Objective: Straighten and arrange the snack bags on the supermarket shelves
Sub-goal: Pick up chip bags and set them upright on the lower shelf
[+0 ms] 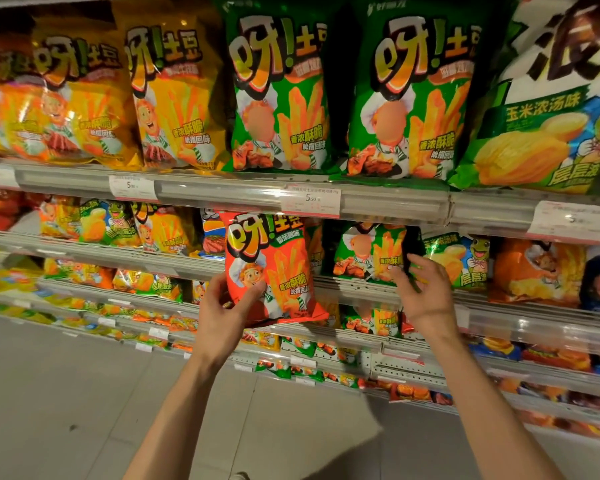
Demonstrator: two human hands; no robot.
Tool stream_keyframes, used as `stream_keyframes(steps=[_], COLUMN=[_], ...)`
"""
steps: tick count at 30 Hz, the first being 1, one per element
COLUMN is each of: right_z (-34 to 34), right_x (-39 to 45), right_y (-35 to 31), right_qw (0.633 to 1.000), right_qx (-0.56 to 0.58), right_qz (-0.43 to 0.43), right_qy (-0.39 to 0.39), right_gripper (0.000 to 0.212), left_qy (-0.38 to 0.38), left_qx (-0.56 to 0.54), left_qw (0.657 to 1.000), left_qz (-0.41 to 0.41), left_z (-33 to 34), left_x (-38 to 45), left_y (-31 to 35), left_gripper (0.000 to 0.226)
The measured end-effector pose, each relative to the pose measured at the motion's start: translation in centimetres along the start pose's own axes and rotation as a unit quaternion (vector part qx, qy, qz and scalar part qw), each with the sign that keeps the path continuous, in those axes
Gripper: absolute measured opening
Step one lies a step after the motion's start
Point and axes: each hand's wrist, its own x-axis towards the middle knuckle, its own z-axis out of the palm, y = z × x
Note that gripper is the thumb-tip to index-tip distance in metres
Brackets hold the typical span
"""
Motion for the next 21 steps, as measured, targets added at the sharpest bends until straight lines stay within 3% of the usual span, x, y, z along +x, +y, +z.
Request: stream_keyframes(steps=[3,7,13,17,21], right_z=[0.4,2.4,9.1,15.2,22.4], right_x=[-3.2,-7.6,-13.3,-16.2,-18.2], right_y=[-0.8,-1.8,-6.0,-9.1,-12.1], right_qw=[0.998,0.997,0.994,0.989,0.988], right_qx=[0.050,0.014,0.030,0.087,0.104], right_qz=[0.029,0.049,0.075,0.096,0.091], right_qy=[-0.026,-0.052,-0.073,-0.069,-0.064], right_gripper=[0.027,0.005,0.014,0.010,0.020], left_qy=[-0.018,-0.048,-0.078,-0.071,-0.035], left_qx=[0.010,0.010,-0.028,-0.040,-0.059], left_qw=[1.000,0.999,0.996,0.996,0.996], left_qz=[0.002,0.001,-0.015,-0.036,-0.049], left_z=[-1.2,-3.9,-10.9,-18.3,-26.4], left_x=[-0.5,-0.5,-0.1,1.1,2.4], left_y=[-0.5,-1.6,-3.2,-4.7,-6.2], left_gripper=[0.029,0.031,0.043,0.047,0.054])
